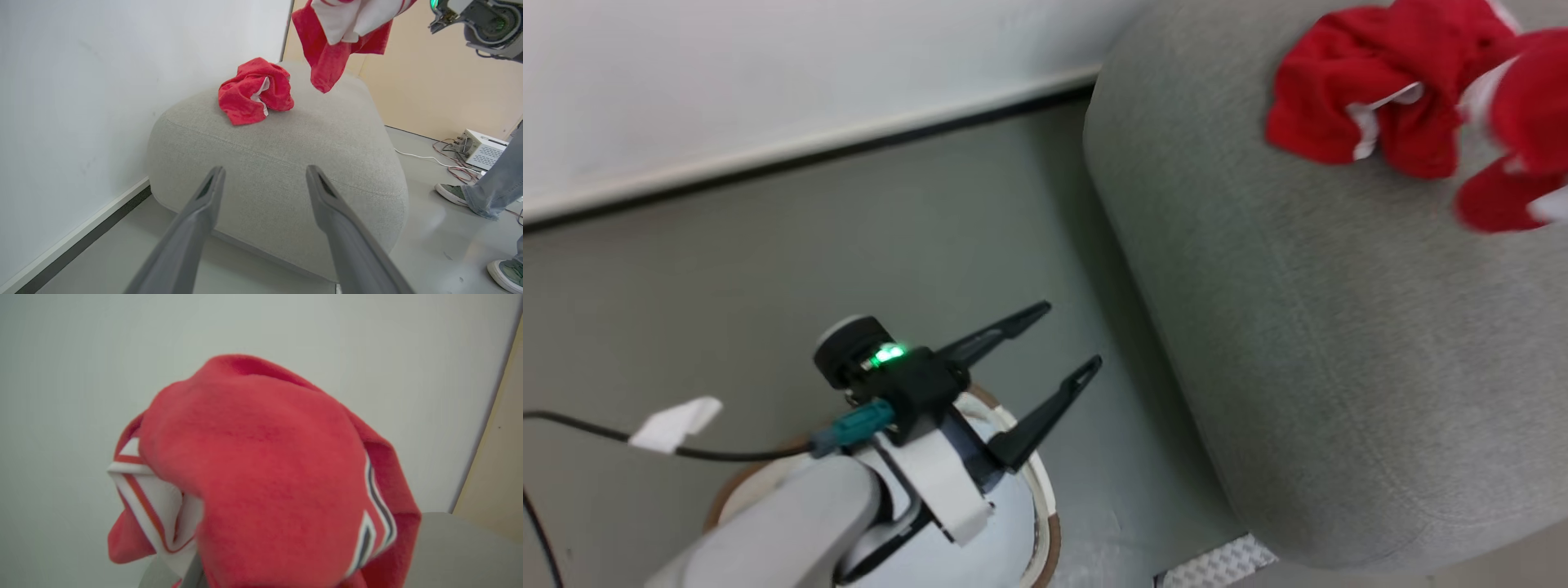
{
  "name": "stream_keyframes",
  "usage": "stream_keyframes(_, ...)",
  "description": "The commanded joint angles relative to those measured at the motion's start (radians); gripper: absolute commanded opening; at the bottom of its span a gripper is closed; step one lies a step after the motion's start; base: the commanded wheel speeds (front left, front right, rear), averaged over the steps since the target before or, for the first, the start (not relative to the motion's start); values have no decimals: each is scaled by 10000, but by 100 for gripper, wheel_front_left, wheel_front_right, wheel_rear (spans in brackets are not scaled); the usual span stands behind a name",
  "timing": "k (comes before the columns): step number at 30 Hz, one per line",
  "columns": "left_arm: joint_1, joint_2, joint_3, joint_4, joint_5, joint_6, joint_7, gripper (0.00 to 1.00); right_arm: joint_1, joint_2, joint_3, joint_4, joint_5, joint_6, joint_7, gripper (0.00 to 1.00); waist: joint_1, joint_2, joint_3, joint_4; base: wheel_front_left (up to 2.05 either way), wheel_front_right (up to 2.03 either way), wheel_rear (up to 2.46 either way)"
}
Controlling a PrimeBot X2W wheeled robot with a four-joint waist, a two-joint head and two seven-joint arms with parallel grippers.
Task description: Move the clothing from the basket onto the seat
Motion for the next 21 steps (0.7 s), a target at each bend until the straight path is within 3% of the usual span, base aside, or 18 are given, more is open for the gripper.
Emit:
stream_keyframes(1,-199,322,119,-250,88,-24,108,100,-358,-195,-590,17,264,-26,-30,0,-2,-1,1427,561,0,0,0)
stream_keyframes(8,-566,1144,443,-1024,213,3,366,100,-1179,-1117,-2260,1370,1094,-26,573,0,-2,-1,2936,960,0,0,0)
stream_keyframes(15,-683,1261,501,-1086,224,28,180,100,-1863,-1666,-1663,3568,775,-26,3205,0,-2,-1,3225,1281,0,0,0)
stream_keyframes(18,-682,1111,494,-944,150,42,77,100,-2155,-1502,-1332,4356,634,-26,4561,0,-2,-1,3068,1421,0,0,0)
stream_keyframes(20,-679,1077,489,-893,121,49,40,100,-2256,-1484,-1304,4519,641,-26,4895,3,-2,-1,3012,1456,0,0,0)
stream_keyframes(21,-682,1026,480,-811,109,36,-14,100,-2333,-1466,-1319,4745,656,-31,5283,17,-2,-1,2930,1502,0,0,0)
